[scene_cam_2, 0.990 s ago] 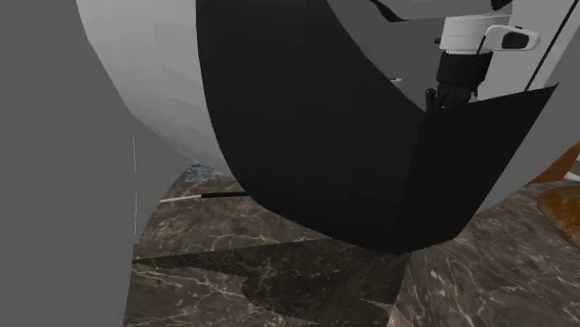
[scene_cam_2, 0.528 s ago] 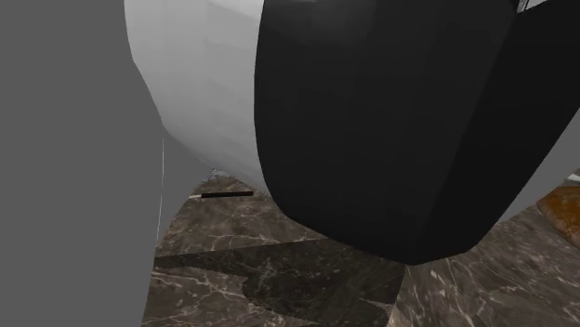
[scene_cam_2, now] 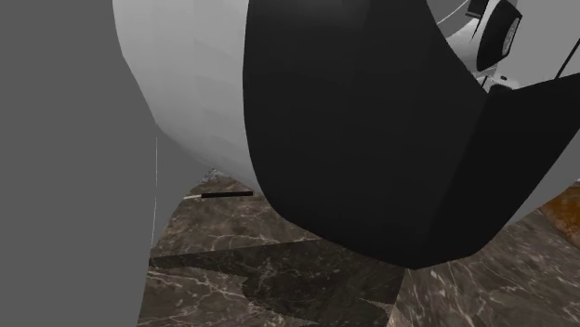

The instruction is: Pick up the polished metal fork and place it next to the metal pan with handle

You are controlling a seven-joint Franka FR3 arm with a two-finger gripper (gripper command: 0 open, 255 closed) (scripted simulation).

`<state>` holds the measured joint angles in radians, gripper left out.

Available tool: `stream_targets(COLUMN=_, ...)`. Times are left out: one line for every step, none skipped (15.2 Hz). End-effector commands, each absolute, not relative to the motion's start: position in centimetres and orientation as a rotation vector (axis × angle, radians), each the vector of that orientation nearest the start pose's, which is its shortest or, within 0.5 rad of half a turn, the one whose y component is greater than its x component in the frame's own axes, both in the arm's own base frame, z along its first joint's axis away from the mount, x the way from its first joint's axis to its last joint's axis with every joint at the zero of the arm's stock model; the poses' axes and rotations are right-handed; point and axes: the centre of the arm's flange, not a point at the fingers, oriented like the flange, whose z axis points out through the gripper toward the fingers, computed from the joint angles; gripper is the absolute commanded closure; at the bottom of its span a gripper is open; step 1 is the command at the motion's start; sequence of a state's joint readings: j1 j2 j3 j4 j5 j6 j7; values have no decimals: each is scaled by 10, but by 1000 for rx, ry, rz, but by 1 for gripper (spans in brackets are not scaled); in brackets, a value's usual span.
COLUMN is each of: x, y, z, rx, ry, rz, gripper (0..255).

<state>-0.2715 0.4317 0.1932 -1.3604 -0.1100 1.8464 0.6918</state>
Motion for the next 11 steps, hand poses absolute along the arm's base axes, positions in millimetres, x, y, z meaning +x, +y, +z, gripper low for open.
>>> stream_targets(x=687, y=-87, z=472, rx=-2920, ry=1172, rz=-107, gripper=255)
stream_targets(x=687, y=-87, z=467, rx=-2920, ry=1172, rz=-107, gripper=255)
stream_targets(x=687, y=-87, z=462, rx=-2920, ry=1172, rz=-107, gripper=255)
stream_targets(x=687, y=-87, z=456, rx=-2920, ry=1172, rz=-107, gripper=255)
stream_targets(x=687, y=-87, z=456, rx=-2920, ry=1172, rz=-107, gripper=255)
stream_targets(x=687, y=-87, z=456, rx=-2920, ry=1172, rz=-107, gripper=255)
stream_targets(x=687, y=-87, z=456, rx=-2920, ry=1172, rz=-107, gripper=255)
stream_targets(x=687, y=-87, z=456, rx=-2920, ry=1172, rz=-107, gripper=255)
stream_targets(x=687, y=-87, z=456, rx=-2920, ry=1172, rz=-107, gripper=255)
stream_targets(x=687, y=-87, z=456, rx=-2920, ry=1172, rz=-107, gripper=255)
stream_targets(x=687, y=-87, z=456, rx=-2920, ry=1172, rz=-107, gripper=255)
